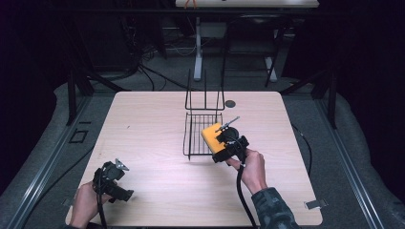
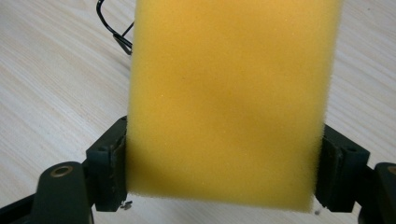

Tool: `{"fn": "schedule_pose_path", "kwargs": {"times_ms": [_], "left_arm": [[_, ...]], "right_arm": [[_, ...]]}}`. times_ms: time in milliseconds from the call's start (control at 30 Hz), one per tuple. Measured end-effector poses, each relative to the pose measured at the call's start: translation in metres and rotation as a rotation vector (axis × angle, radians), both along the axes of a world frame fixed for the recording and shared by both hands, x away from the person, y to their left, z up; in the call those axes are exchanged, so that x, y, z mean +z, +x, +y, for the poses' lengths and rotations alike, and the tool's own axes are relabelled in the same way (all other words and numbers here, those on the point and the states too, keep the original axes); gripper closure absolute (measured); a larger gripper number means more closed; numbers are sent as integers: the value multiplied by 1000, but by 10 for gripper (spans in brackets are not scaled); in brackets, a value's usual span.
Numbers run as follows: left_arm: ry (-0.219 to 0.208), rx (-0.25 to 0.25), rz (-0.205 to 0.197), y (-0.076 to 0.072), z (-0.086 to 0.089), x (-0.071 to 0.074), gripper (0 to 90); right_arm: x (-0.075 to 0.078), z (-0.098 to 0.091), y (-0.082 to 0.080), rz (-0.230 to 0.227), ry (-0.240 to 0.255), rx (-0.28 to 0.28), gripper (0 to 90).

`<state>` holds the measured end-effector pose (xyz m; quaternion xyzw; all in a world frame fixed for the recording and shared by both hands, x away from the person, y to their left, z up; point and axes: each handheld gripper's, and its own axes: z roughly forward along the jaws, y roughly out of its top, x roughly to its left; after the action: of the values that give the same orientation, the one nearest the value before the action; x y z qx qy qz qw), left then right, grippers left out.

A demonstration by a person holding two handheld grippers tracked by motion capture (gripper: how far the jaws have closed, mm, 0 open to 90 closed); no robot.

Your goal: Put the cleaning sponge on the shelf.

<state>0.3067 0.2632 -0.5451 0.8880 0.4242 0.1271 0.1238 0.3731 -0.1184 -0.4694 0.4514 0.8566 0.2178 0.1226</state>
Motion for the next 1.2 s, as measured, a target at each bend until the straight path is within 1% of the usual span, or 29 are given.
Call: {"fn": "schedule_pose_path", "kwargs": {"times_ms": [67, 433, 533, 800, 867, 1033, 1200], "left_arm": [[-1, 3, 1, 0, 0, 0, 64], [1, 1, 0, 0, 0, 0, 64], [-1, 5, 1, 0, 0, 0, 64], [-2, 4, 1, 0, 0, 0, 65], [0, 3, 0, 0, 0, 0, 65], [0, 3, 1, 0, 0, 0, 65], [1, 1, 1, 0, 0, 0, 65]], "right_arm": [[-2, 4, 2, 0, 10, -1, 210], [-7, 19, 11, -7, 19, 1, 210], [-10, 23, 16, -8, 28, 1, 210], [-14, 27, 20, -15, 45, -10, 210], [-16, 28, 22, -25, 55, -18, 210], [-20, 28, 26, -25, 67, -29, 210], [-26, 31, 31, -19, 76, -43, 210]]}}
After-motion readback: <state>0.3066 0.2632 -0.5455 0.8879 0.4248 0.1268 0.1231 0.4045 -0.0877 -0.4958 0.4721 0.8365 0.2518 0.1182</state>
